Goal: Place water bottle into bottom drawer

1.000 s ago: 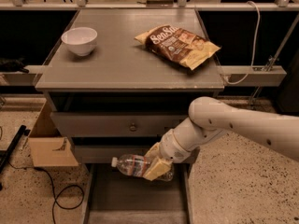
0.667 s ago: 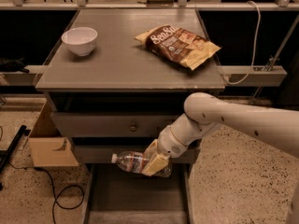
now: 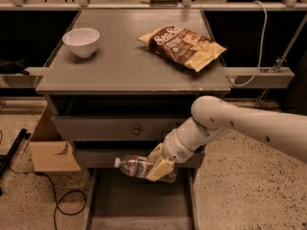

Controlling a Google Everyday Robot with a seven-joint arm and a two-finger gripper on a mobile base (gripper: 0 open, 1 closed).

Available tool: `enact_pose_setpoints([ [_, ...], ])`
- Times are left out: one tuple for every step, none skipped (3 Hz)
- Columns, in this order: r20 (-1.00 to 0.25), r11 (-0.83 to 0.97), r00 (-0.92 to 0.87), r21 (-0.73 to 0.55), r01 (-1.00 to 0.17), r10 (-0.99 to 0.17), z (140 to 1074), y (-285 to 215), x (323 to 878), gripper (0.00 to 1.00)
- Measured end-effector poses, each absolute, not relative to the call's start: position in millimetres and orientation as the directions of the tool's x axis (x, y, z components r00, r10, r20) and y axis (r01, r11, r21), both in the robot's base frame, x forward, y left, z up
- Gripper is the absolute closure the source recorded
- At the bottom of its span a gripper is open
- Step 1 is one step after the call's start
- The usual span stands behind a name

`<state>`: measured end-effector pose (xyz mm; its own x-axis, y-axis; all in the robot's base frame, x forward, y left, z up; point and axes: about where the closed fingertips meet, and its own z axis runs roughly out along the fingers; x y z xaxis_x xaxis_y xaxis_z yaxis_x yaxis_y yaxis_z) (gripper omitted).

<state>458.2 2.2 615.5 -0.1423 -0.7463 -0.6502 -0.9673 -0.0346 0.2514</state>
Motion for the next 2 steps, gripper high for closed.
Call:
enact_pose_setpoints([
  [-0.663,-0.045,-0.173,0.298,-0.954,-0.728,587.4,7.4,436.4,1.0],
  [-0.653,-0.042,-0.24,0.385,-0.922,-0.719,537.7,10.0,408.8,1.0],
])
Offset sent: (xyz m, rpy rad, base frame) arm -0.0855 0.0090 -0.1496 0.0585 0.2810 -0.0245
